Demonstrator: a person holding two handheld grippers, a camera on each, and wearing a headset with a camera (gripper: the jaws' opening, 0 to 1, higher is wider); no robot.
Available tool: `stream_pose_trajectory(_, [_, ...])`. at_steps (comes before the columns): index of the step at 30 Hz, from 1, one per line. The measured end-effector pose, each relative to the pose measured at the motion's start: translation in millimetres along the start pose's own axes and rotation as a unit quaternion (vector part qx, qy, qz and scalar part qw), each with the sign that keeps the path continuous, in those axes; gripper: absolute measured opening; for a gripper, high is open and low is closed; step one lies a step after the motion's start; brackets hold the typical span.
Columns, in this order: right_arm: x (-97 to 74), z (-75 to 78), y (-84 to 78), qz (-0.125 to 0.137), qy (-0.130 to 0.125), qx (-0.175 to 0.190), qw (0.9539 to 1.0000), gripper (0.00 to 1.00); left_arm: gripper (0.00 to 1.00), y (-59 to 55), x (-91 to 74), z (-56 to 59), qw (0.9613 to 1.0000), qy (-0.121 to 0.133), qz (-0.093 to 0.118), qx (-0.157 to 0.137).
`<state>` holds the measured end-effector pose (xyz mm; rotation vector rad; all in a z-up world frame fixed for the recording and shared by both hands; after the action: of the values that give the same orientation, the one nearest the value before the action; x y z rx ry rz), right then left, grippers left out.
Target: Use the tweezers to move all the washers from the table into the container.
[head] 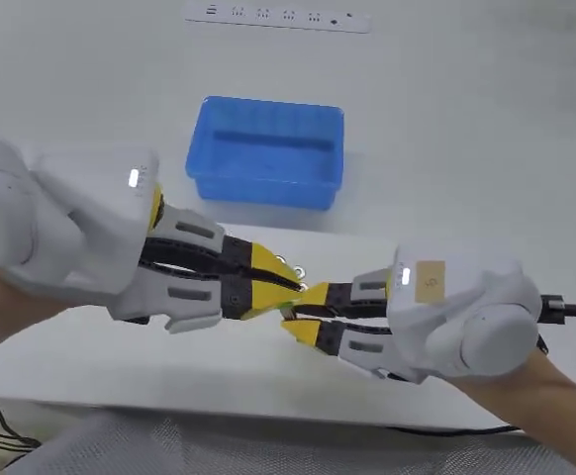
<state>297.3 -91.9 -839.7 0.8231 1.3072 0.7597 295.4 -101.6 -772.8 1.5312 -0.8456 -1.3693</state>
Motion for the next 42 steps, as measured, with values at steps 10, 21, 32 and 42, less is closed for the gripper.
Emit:
stream_pose_trajectory(10, [6.6, -1.9, 4.6, 0.007, 0.028, -0.013, 0.9995, 0.08, 0.05, 3.8, 0.9, -0.2, 0.9996, 0.014, 0.026, -0.007])
stream_pose_trajectory(21, [12.0, -0.4, 5.4, 0.000, 0.035, -0.017, 0.9992, 0.11, 0.05, 2.4, -1.7, -3.0, 0.9997, 0.015, 0.021, 0.002])
stream_pose_trajectory(32, [15.7, -3.2, 2.5, -0.018, 0.046, -0.033, 0.9982, 0.08, 0.05, 2.6, -0.8, -2.1, 0.9998, 0.008, 0.020, 0.001])
stream_pose_trajectory(42, [17.9, -5.8, 4.0, -0.016, 0.054, -0.042, 0.9975, 0.08, 0.11, -5.8, -8.1, -2.1, 1.0000, -0.002, 0.000, -0.008])
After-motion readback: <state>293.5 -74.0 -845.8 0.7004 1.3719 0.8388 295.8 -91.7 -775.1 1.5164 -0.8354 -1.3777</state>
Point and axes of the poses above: the centre of the closed fingertips' face, and the gripper's own axes: x roughly forward along the fingers, z roughly to its right, y roughly out of its top, the point moved 1 cm from there along -x, roughly backward along the fingers, and after that the axes turned 2 degrees about z, right-handed, at the moved point
